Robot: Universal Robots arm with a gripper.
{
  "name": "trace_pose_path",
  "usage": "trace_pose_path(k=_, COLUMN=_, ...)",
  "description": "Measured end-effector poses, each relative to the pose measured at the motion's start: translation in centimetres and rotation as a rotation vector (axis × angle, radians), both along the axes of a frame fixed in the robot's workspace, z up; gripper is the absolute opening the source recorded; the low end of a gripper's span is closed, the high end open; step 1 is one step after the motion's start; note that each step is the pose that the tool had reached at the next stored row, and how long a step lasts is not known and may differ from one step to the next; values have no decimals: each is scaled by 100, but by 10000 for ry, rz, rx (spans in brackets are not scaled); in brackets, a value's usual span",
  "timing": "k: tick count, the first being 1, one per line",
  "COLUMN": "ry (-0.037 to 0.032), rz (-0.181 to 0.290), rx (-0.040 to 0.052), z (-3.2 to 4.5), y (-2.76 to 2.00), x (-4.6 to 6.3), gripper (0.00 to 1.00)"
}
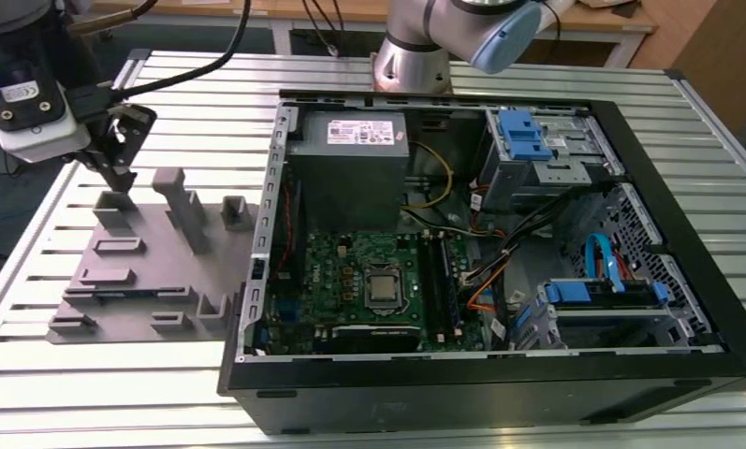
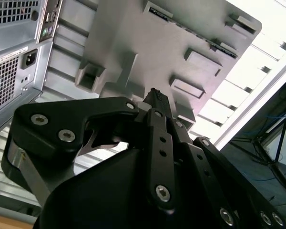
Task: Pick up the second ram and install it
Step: 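Reach for the second ram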
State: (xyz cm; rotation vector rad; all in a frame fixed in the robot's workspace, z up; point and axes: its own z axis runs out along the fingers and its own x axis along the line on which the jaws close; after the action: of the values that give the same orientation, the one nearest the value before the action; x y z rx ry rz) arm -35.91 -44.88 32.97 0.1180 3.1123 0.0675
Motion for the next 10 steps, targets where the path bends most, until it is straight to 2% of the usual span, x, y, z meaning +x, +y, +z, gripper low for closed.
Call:
trace_pose_path(k=4, ry=-2, rz=1, rx=1, z=-73, y=-69, x=-31, gripper=7)
trace_pose_path(k=10, ry=-1, rz=0, rx=1, z=-150, y=-127, x=-64, gripper=7)
